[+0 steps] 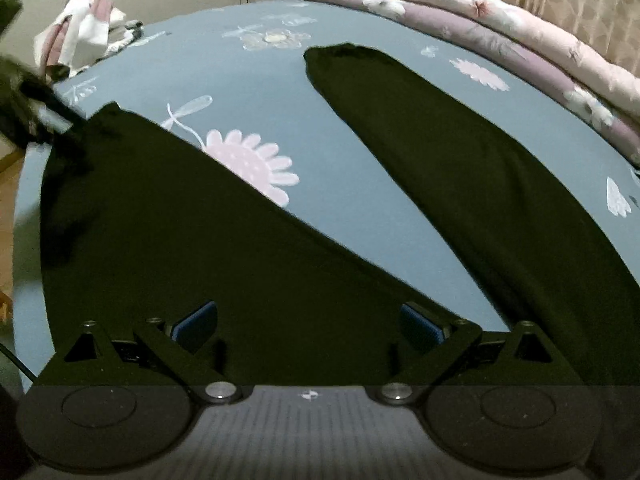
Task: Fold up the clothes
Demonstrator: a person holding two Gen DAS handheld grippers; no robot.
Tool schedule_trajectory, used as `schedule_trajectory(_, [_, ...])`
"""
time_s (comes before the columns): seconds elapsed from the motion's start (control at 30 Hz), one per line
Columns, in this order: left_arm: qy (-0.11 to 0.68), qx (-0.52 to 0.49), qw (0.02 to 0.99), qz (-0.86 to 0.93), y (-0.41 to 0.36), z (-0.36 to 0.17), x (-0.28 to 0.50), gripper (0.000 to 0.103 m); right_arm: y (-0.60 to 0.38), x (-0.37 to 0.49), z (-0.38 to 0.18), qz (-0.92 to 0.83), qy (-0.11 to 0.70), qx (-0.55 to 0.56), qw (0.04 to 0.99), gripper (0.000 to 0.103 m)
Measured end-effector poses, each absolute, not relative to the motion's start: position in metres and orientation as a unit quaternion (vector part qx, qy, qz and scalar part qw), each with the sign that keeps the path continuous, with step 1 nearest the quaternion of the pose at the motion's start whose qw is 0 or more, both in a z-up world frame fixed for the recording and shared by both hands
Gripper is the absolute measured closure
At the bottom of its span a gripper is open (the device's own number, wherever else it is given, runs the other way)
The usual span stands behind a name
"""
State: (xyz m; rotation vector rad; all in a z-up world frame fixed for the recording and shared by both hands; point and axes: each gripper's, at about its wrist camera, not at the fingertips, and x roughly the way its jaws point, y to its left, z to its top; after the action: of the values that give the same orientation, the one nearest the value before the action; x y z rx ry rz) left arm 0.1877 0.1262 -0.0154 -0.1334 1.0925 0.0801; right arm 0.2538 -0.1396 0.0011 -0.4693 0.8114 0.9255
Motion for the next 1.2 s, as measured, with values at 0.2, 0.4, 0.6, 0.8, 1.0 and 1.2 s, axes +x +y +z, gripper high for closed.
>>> schedule_trajectory(0.2, [0.511, -0.088, 0.855, 0.027, 0.136, -0.029, 0.189, 0.023, -0.135, 0.255, 0.005, 0.419, 0.386, -0.218, 0.792, 0.003])
schedule_trajectory(0.4, [0.512, -0.108, 0.852, 0.018, 0.148, -0.046, 0.191, 0.022, -0.13, 0.25, 0.003, 0.394, 0.397, -0.218, 0.8, 0.003])
schedule_trajectory(0.6, [0.536, -0.075, 0.841, -0.011, 0.157, -0.056, 0.163, 0.022, -0.135, 0.24, -0.003, 0.346, 0.41, -0.201, 0.82, 0.003])
schedule_trajectory(0.8, [0.563, -0.054, 0.822, -0.064, 0.172, -0.053, 0.156, 0.023, -0.129, 0.233, -0.001, 0.29, 0.422, -0.183, 0.839, 0.003])
schedule_trajectory(1.0, [0.556, -0.055, 0.822, -0.113, 0.188, -0.05, 0.164, 0.022, -0.119, 0.226, 0.002, 0.239, 0.431, -0.17, 0.854, 0.003])
schedule_trajectory(1.2, [0.548, -0.056, 0.819, -0.161, 0.204, -0.047, 0.173, 0.018, -0.103, 0.216, 0.003, 0.21, 0.444, -0.181, 0.852, 0.003])
